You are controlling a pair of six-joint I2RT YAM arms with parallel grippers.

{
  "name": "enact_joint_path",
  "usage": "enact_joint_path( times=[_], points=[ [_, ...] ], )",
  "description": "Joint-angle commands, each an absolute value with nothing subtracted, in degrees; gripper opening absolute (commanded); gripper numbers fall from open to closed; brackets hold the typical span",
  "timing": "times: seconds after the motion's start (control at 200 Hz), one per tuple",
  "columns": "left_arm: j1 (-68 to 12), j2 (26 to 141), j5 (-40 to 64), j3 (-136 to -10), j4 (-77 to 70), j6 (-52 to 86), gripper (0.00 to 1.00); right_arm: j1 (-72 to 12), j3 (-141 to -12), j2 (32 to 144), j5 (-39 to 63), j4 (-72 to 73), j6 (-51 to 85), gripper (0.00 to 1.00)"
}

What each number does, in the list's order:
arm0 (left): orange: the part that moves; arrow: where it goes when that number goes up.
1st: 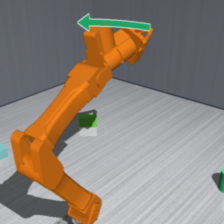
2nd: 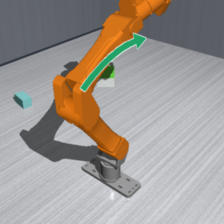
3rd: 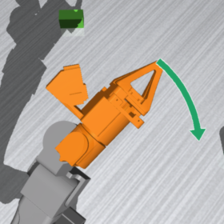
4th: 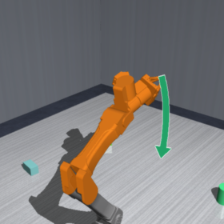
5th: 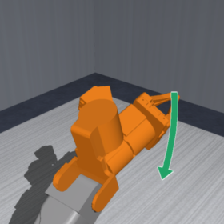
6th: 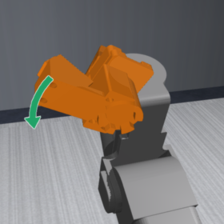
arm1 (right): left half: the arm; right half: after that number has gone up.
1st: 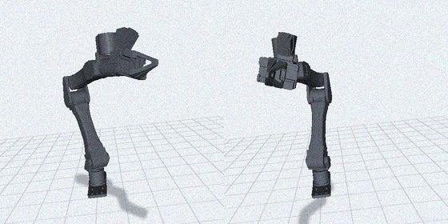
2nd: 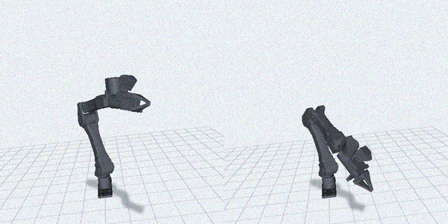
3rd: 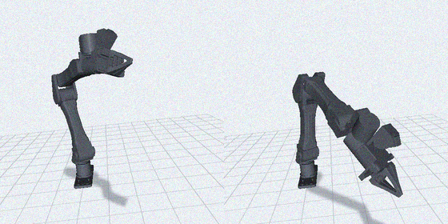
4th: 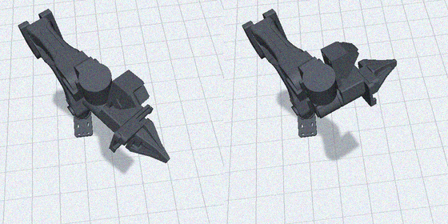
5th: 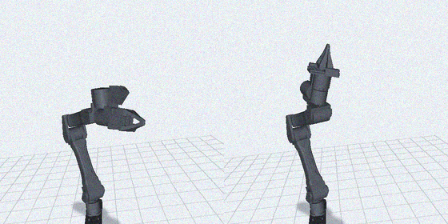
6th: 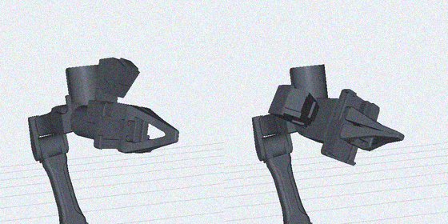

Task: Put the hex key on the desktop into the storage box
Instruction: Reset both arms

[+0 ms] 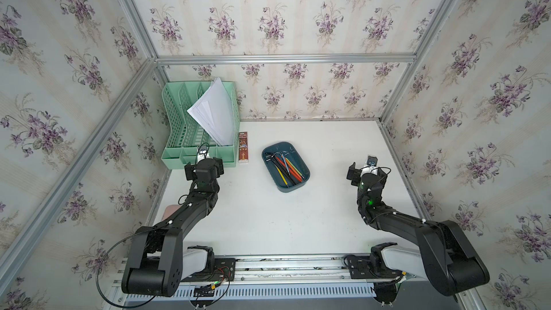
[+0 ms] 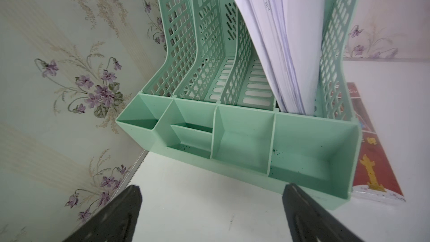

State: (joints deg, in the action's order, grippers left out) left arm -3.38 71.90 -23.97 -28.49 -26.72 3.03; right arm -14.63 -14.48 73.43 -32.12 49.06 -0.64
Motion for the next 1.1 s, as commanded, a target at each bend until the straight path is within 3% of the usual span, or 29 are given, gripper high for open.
enact_joint_path(
  times=[0.0, 0.35, 0.584, 0.679, 0.839, 0.924, 1.094],
  points=[
    [-3.4, 71.8, -17.1, -29.0, -28.1, 5.0, 0.99, -14.2, -13.4, 76.2, -32.6, 59.5, -1.9, 1.00],
    [-3.4, 72.3, -18.5, -27.1, -28.2, 2.5, 0.99, -9.4, -13.0, 83.8, -25.4, 70.1, -0.2, 1.00],
    [-3.4, 82.4, -19.9, -26.4, -36.7, 2.4, 0.99, -6.8, -13.4, 85.4, -19.0, 69.9, 1.1, 1.00],
    [-3.8, 85.1, -15.2, -29.3, -33.9, -0.5, 0.99, -5.7, -11.5, 89.3, -14.7, 78.3, 0.3, 1.00],
    [-3.3, 84.4, -11.4, -26.6, -37.3, -0.7, 0.99, -5.3, -12.2, 88.0, -13.1, 73.5, 0.7, 1.00],
    [-3.2, 87.3, -8.4, -23.3, -47.2, -3.0, 0.99, -5.2, -11.8, 88.7, -13.0, 76.6, 0.5, 1.00],
    [-2.9, 85.9, -7.3, -24.9, -41.4, -2.2, 0.99, -5.2, -12.1, 87.9, -13.1, 74.1, 0.7, 1.00]
  ],
)
